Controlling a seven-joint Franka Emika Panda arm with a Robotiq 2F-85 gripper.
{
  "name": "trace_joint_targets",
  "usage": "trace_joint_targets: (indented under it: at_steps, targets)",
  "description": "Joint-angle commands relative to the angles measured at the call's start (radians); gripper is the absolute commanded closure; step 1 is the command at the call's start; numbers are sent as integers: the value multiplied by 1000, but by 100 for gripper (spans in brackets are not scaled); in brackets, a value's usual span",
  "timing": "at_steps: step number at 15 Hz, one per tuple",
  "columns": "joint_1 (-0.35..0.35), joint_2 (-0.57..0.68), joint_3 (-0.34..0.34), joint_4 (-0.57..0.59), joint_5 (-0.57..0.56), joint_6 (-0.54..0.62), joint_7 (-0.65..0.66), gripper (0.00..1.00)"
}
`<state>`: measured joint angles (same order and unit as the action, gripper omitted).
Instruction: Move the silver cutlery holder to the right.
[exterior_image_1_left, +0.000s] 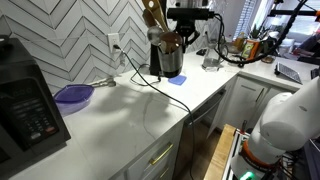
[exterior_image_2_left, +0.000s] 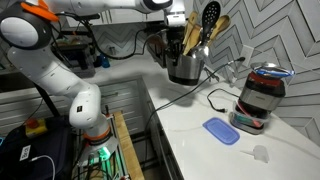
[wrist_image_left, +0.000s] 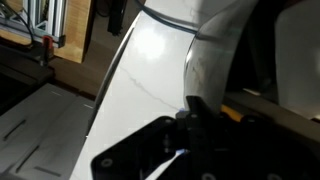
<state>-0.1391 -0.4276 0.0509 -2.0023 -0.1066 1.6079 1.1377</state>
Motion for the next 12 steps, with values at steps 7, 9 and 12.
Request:
trace_joint_targets:
  at_steps: [7,9,12]
  targets:
    - [-125,-69,-114,-53,-25,-54,80,96]
    - [-129,-82,-114,-72,-24,-54,87,96]
    - [-127,-84,-107,-75,-25,-53,96,96]
